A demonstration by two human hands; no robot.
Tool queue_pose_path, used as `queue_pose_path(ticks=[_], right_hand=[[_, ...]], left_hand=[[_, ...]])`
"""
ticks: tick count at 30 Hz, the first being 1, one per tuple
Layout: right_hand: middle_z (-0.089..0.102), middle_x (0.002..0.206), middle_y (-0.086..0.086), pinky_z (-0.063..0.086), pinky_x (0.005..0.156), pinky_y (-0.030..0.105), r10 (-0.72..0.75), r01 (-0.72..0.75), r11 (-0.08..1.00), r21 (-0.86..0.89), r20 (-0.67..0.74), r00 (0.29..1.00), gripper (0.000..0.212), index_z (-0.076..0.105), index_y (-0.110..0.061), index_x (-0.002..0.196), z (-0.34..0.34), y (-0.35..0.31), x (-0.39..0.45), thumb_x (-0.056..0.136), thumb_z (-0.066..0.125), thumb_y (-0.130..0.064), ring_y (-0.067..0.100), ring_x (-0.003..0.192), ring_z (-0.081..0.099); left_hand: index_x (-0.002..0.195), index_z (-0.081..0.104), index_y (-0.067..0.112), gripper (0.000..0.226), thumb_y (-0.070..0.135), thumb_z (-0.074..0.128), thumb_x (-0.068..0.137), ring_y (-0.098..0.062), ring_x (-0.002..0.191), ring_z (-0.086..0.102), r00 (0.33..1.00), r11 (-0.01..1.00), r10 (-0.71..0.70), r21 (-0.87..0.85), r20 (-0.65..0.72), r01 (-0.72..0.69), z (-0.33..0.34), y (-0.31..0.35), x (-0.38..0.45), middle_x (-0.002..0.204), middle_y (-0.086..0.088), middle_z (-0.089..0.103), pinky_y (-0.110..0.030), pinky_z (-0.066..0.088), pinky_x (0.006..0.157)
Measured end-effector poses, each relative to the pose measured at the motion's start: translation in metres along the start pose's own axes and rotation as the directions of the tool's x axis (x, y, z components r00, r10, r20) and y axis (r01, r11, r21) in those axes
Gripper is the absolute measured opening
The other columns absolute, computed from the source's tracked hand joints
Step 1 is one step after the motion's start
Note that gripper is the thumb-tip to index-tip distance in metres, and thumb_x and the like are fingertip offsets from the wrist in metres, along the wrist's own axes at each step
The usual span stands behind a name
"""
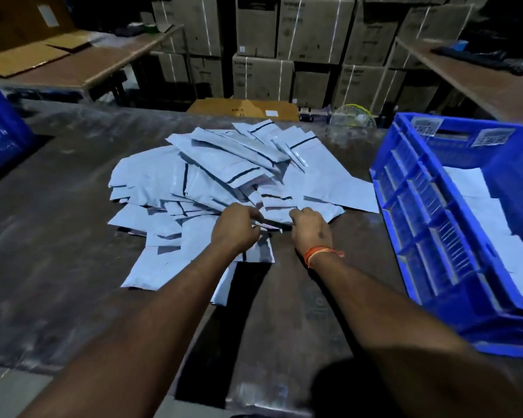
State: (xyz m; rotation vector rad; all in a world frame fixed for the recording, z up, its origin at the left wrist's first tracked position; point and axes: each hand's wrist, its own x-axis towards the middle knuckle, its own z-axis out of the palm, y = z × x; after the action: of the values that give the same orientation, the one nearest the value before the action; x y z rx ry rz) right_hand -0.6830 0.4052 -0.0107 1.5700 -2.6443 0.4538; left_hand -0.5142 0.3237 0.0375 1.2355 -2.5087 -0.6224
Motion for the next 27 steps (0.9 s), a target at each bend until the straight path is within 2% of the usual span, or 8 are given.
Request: queue_pose_path(ticks=[4,7,10,12,16,18,24,27], right_hand=[[0.063,0.092,0.014,0.051,0.069,0.038,-0.062,0.064,0.994,-0.094,0.019,0.998,0.020,0.070,-0.013,0.091,-0.008,0.011,-0.014,0.075,0.062,-0.004,0.037,0.089,0.060],[0.058,0.115,0.010,0.048,0.085,0.038,-0.093,0.096,0.993,-0.070,0.048,0.995,0.026,0.073,-0.021,0.098,-0.010,0.018,-0.024,0.077,0.062,-0.012,0.035,0.110,0.050],[0.034,0.152,0.008,0.035,0.105,0.043,-0.144,0.159,0.984,-0.082,0.163,0.976,0.041,0.066,-0.027,0.122,-0.009,0.012,-0.024,0.082,0.057,-0.020,0.034,0.138,0.030],[0.032,0.155,0.004,0.034,0.105,0.046,-0.158,0.191,0.969,-0.157,0.199,0.967,0.039,0.063,-0.022,0.127,-0.007,0.003,-0.022,0.089,0.054,-0.016,0.030,0.143,0.026],[0.061,0.115,-0.001,0.038,0.088,0.040,-0.192,0.198,0.953,-0.228,0.046,0.980,0.027,0.072,-0.019,0.102,-0.006,-0.011,-0.033,0.081,0.060,-0.007,0.025,0.116,0.053],[0.065,0.092,-0.002,0.039,0.082,0.039,-0.232,0.222,0.939,-0.263,-0.005,0.973,0.021,0.071,-0.019,0.084,-0.005,-0.008,-0.045,0.069,0.069,-0.003,0.025,0.097,0.059],[0.058,0.066,-0.007,0.026,0.078,0.036,-0.337,0.306,0.909,-0.282,-0.069,0.939,0.021,0.064,-0.021,0.061,-0.018,0.010,-0.083,0.051,0.072,-0.004,0.021,0.074,0.061],[0.057,0.065,-0.008,0.025,0.072,0.036,-0.422,0.381,0.896,-0.226,-0.175,0.889,0.019,0.061,-0.021,0.060,-0.025,0.030,-0.104,0.056,0.072,-0.006,0.020,0.073,0.058]], left_hand=[[0.096,0.077,0.037,0.028,0.021,0.068,0.076,-0.016,0.092,0.064,0.999,1.000,0.007,-0.018,-0.053,-0.008,0.008,-0.005,-0.010,0.108,-0.001,0.063,-0.027,0.052,0.077],[0.101,0.076,0.035,0.027,0.019,0.070,0.079,-0.015,0.108,0.059,0.998,0.997,-0.032,-0.068,-0.055,0.028,0.012,0.000,-0.022,0.125,-0.002,0.051,-0.023,0.046,0.086],[0.105,0.075,0.033,0.027,0.019,0.071,0.082,-0.018,0.118,0.054,0.997,0.995,-0.053,-0.082,-0.048,0.049,0.017,0.005,-0.034,0.132,-0.003,0.045,-0.023,0.042,0.090],[0.106,0.074,0.034,0.027,0.021,0.071,0.083,-0.019,0.119,0.055,0.997,0.994,-0.064,-0.089,-0.042,0.061,0.016,0.007,-0.044,0.135,-0.003,0.044,-0.027,0.045,0.095],[0.105,0.073,0.035,0.028,0.020,0.069,0.082,-0.021,0.124,0.054,0.996,0.997,-0.067,-0.038,-0.051,0.065,0.011,0.006,-0.061,0.139,-0.005,0.044,-0.032,0.049,0.096],[0.107,0.074,0.033,0.029,0.016,0.068,0.083,-0.024,0.128,0.050,0.994,0.998,-0.066,-0.014,-0.092,0.065,0.011,0.008,-0.068,0.144,-0.005,0.041,-0.033,0.047,0.100],[0.112,0.073,0.027,0.035,0.011,0.070,0.081,-0.030,0.137,0.035,0.981,0.990,0.023,0.142,-0.193,0.005,0.017,0.021,-0.086,0.152,-0.008,0.038,-0.041,0.044,0.104],[0.124,0.064,0.023,0.057,0.009,0.074,0.069,-0.033,0.136,0.035,0.965,0.965,0.093,0.260,-0.244,-0.027,0.020,0.025,-0.092,0.150,-0.011,0.041,-0.045,0.044,0.097]])
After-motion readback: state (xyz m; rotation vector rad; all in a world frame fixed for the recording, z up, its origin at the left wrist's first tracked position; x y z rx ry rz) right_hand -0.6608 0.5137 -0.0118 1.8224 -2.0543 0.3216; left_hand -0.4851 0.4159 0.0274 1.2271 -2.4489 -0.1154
